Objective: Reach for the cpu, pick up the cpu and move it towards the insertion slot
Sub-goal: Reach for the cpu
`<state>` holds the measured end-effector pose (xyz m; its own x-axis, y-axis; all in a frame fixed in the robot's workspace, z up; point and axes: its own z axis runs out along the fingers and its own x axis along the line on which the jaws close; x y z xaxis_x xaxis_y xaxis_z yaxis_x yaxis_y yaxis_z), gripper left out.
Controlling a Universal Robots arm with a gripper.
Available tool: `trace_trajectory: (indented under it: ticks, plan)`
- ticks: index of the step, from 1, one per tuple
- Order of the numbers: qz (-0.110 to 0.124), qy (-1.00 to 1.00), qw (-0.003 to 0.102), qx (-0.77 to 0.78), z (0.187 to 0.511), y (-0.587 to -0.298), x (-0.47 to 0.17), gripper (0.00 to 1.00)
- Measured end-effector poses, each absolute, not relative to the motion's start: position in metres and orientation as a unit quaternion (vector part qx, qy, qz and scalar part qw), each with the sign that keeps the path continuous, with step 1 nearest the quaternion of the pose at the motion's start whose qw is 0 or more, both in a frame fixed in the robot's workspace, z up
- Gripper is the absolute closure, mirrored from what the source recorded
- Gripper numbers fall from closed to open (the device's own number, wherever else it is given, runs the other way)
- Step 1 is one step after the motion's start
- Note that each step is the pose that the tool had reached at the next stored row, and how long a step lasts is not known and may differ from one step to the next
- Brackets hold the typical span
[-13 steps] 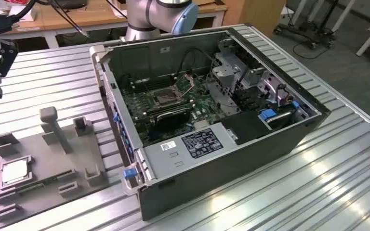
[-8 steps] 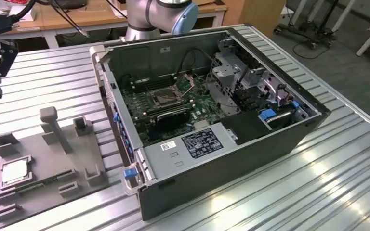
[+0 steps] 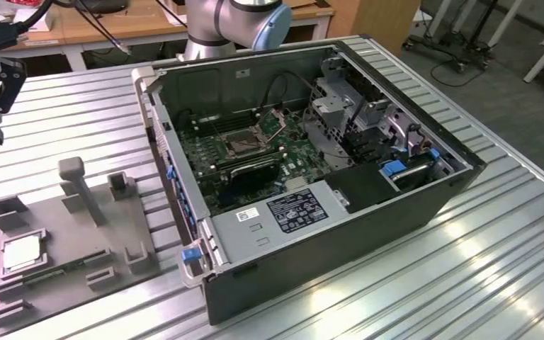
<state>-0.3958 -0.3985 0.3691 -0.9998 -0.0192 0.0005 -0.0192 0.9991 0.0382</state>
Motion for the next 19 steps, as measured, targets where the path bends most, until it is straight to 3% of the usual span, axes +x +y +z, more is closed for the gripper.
trace_trajectory:
  ticks: [19]
  plan:
    - [-0.019,-1.000,0.000,0.010,0.3689,-0.3985,-0.4037,0.90]
